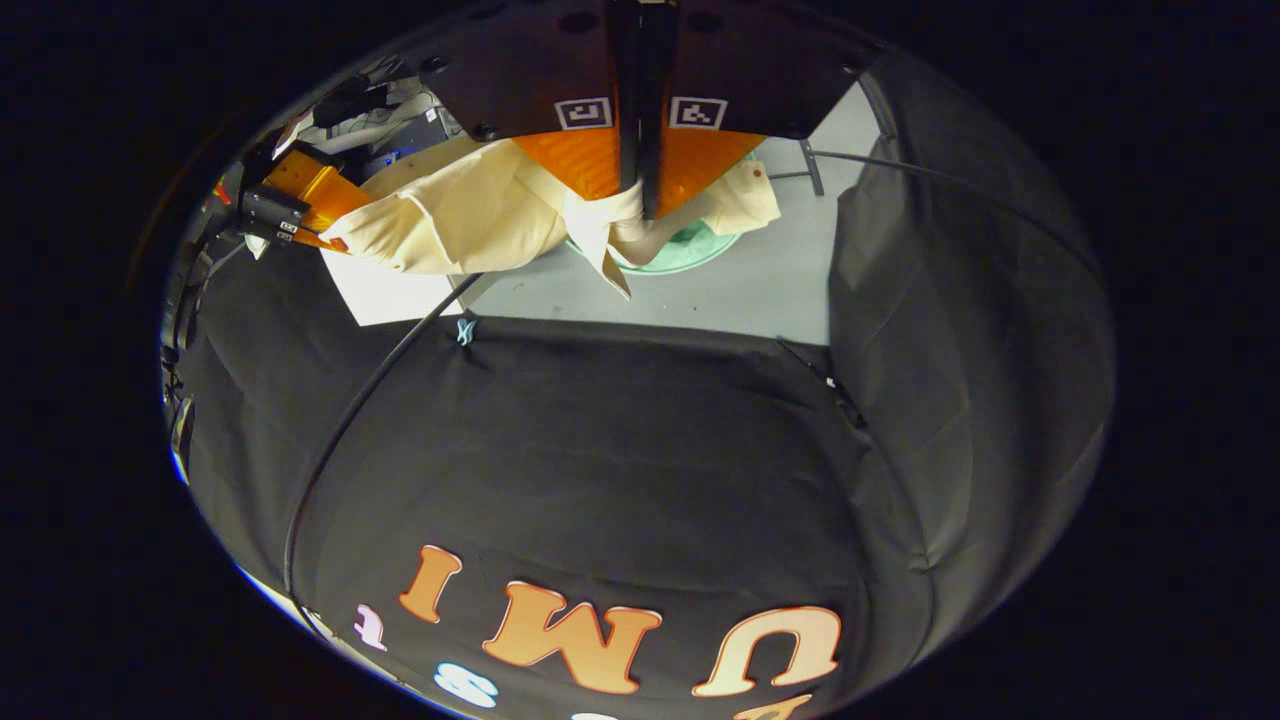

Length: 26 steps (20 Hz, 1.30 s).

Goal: Grasp the clothes on the hanger with both hands and then place them into the laundry hamper below.

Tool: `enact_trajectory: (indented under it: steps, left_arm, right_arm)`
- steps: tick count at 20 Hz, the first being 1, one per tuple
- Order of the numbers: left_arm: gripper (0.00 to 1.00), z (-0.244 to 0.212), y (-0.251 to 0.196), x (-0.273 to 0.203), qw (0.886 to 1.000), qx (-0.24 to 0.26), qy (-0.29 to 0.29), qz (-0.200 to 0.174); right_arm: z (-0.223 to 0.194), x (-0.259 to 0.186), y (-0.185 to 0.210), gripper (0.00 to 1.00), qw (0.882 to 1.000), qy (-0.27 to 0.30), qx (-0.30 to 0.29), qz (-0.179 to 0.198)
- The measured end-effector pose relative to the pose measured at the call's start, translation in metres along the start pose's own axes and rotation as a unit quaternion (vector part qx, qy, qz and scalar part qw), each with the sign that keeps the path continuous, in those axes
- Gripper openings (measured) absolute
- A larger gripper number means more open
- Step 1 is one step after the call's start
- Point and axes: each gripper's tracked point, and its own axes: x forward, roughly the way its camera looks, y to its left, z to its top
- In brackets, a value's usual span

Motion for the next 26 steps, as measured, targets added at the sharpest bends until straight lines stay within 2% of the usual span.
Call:
enact_trajectory:
  steps: [5, 7, 8, 13, 14, 15, 19, 21, 23, 24, 25, 26]
  left_arm:
    - [0.07, -0.026, 0.015, 0.010, 0.998, -0.010, 0.059, 0.014]
    - [0.05, -0.035, 0.019, 0.016, 0.997, -0.010, 0.076, 0.015]
    - [0.07, -0.039, 0.021, 0.017, 0.996, -0.009, 0.088, 0.016]
    - [0.06, -0.068, 0.028, 0.028, 0.990, -0.023, 0.139, 0.018]
    - [0.11, -0.070, 0.026, 0.028, 0.989, -0.028, 0.144, 0.013]
    - [0.14, -0.069, 0.026, 0.027, 0.989, -0.029, 0.143, 0.011]
    - [0.66, -0.062, 0.035, 0.028, 0.990, -0.025, 0.134, 0.019]
    - [0.67, -0.065, 0.037, 0.029, 0.990, -0.034, 0.138, 0.021]
    - [0.85, -0.068, 0.040, 0.025, 0.989, -0.039, 0.140, 0.025]
    - [0.92, -0.068, 0.041, 0.025, 0.989, -0.041, 0.141, 0.025]
    - [0.91, -0.070, 0.041, 0.026, 0.989, -0.043, 0.142, 0.026]
    - [0.91, -0.070, 0.042, 0.024, 0.988, -0.043, 0.142, 0.030]
  right_arm:
    - [-0.033, 0.027, -0.001, 0.06, 0.999, 0.050, -0.011, -0.006]
    - [-0.046, 0.039, 0.007, 0.07, 0.997, 0.070, -0.012, 0.005]
    - [-0.053, 0.042, 0.008, 0.09, 0.997, 0.080, -0.016, 0.007]
    - [-0.077, 0.051, 0.008, 0.13, 0.993, 0.116, -0.017, -0.003]
    - [-0.083, 0.053, 0.005, 0.21, 0.993, 0.118, -0.014, -0.005]
    - [-0.082, 0.053, 0.003, 0.23, 0.993, 0.117, -0.010, -0.007]
    - [-0.075, 0.055, -0.005, 0.35, 0.994, 0.107, -0.011, -0.018]
    - [-0.074, 0.054, -0.007, 0.45, 0.994, 0.104, -0.011, -0.019]
    - [-0.073, 0.053, -0.006, 0.52, 0.995, 0.099, -0.006, -0.018]
    - [-0.074, 0.052, -0.008, 0.64, 0.995, 0.099, -0.006, -0.022]
    - [-0.072, 0.051, -0.011, 0.67, 0.995, 0.099, -0.008, -0.025]
    - [-0.073, 0.051, -0.012, 0.75, 0.995, 0.098, -0.010, -0.029]
